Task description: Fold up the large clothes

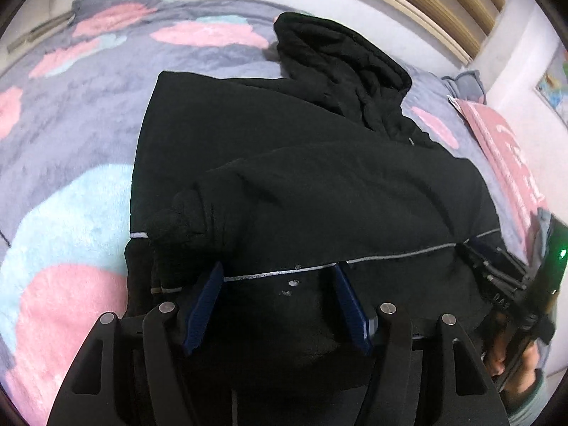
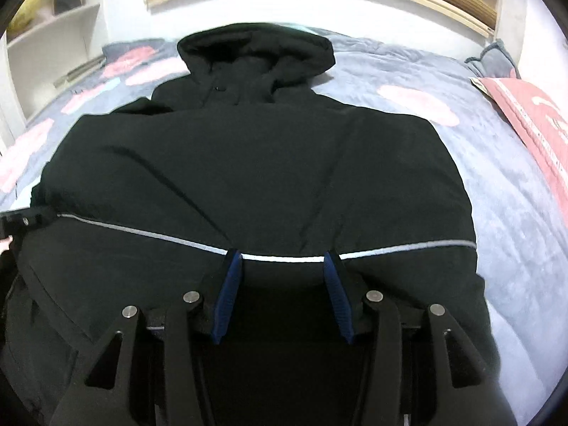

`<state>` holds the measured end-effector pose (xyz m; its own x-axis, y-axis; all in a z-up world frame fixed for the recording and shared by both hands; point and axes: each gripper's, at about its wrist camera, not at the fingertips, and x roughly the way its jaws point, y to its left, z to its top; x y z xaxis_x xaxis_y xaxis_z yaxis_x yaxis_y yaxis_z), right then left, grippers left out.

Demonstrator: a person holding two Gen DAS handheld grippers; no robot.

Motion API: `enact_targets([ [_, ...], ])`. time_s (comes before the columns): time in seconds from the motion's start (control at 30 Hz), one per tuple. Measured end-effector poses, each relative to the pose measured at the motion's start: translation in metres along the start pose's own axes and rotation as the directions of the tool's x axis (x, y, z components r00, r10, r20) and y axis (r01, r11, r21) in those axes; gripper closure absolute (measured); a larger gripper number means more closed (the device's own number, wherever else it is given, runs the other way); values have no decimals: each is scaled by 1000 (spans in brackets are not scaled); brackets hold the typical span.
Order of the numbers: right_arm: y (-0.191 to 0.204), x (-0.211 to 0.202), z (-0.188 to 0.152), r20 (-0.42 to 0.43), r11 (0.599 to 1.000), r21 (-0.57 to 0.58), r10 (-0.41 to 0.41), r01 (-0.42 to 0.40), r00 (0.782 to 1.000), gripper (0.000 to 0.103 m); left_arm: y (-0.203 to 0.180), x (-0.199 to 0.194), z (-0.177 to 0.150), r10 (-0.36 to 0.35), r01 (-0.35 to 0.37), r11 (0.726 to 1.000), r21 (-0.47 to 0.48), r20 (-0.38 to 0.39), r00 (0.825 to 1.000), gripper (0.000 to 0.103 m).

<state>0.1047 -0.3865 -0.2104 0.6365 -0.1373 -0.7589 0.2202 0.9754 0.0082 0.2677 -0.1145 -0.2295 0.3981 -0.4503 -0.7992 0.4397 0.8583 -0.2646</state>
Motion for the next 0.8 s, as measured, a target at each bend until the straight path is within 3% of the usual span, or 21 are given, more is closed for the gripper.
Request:
enact_targets([
  [0.2, 4, -2, -3, 22, 1000, -7, -11, 11, 1000, 51, 1, -7, -3, -8, 7, 1000, 21, 45, 999, 37],
  [0.4, 8, -8, 0, -4, 999, -40, -36, 35, 999, 50, 4, -28, 8, -88, 88, 996, -2, 71, 994, 37],
  [0.47, 10, -11, 7, -40, 998, -52, -45, 43, 998, 46, 5, -42, 20, -101, 103, 994, -20, 76, 992, 37],
  [0.6, 6, -22, 26, -114, 1000, -14, 22, -24, 993, 43, 0, -68, 57, -111, 113, 994, -13, 85, 990, 37],
  [0.8, 3, -47, 73, -146, 999, 17, 52, -50, 988, 43, -13, -85, 108, -110, 111, 993, -30, 53, 993, 37],
])
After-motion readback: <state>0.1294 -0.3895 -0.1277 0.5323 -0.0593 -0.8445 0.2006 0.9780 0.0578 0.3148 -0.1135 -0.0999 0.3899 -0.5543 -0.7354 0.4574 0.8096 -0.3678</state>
